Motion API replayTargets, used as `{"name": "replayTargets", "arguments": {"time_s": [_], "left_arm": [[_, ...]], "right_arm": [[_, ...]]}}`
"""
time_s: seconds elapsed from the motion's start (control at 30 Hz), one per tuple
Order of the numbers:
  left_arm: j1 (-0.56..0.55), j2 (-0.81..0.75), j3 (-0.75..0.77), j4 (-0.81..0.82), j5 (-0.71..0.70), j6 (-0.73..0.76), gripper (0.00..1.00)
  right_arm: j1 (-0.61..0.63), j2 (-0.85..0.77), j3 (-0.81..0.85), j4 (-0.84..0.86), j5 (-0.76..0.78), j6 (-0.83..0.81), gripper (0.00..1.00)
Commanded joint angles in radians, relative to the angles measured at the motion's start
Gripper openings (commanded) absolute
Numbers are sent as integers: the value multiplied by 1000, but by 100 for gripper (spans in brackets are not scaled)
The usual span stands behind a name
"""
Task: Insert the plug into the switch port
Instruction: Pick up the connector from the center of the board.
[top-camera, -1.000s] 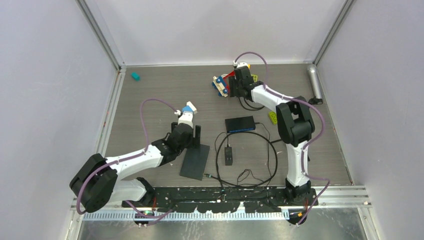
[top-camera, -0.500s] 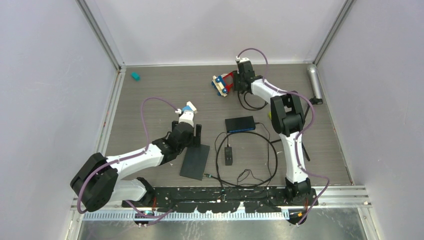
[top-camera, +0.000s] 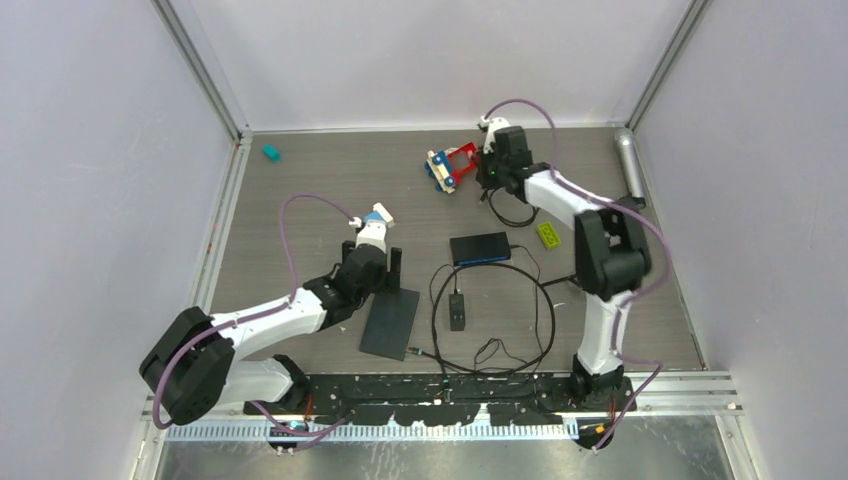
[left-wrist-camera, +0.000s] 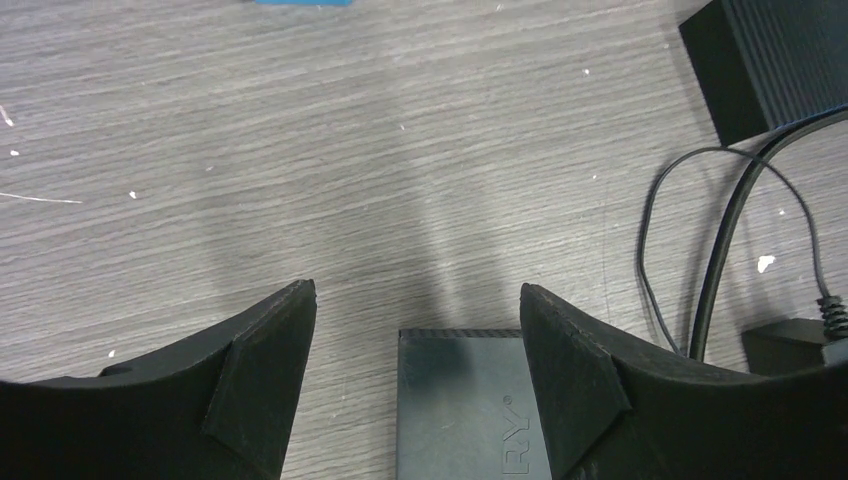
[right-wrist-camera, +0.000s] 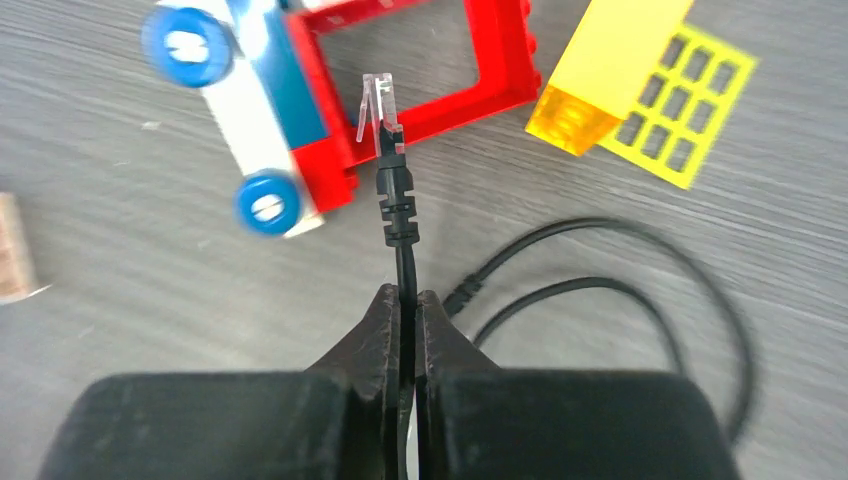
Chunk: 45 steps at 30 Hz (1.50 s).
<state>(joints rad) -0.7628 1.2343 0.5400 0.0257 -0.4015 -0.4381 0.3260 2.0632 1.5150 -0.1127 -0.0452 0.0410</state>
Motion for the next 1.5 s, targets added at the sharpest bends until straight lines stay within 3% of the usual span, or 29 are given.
{"name": "replayTargets", "arguments": {"time_s": [0.0, 0.13, 0.3, 0.47, 0.6, 0.73, 0.9, 1.03, 1.17, 1.3, 1.47], "left_arm": [[3, -69, -4, 51, -54, 3, 77], [3, -104, -14, 49, -61, 8, 77], [3, -168, -16, 37, -19, 30, 77], [-1, -534, -163, 138, 100, 46, 77], [-1, -833, -190, 101, 298, 10, 79], [-1, -978, -158, 144, 465, 7, 79], [-1, -882, -17, 128, 609, 8, 78], [-11, -713, 82, 183, 741, 5, 67], [-90, -619, 170, 216, 718, 90, 72], [-251, -520, 233, 210, 643, 239, 77], [-388, -433, 245, 254, 614, 380, 81]], "right_arm": [[3, -380, -166, 152, -21, -36, 1], [22, -665, -372, 153, -54, -56, 0], [47, -993, -467, -24, -175, -52, 0], [51, -1307, -539, -118, -383, -42, 1], [51, -1467, -562, -178, -599, -69, 0], [52, -1575, -594, -120, -759, -11, 0], [51, -1641, -622, 6, -868, 91, 1], [51, -1660, -625, -5, -885, 62, 0], [50, -1685, -678, 73, -884, 68, 0], [52, -1674, -718, 220, -928, 140, 1], [51, -1648, -705, 110, -936, 47, 1]]}}
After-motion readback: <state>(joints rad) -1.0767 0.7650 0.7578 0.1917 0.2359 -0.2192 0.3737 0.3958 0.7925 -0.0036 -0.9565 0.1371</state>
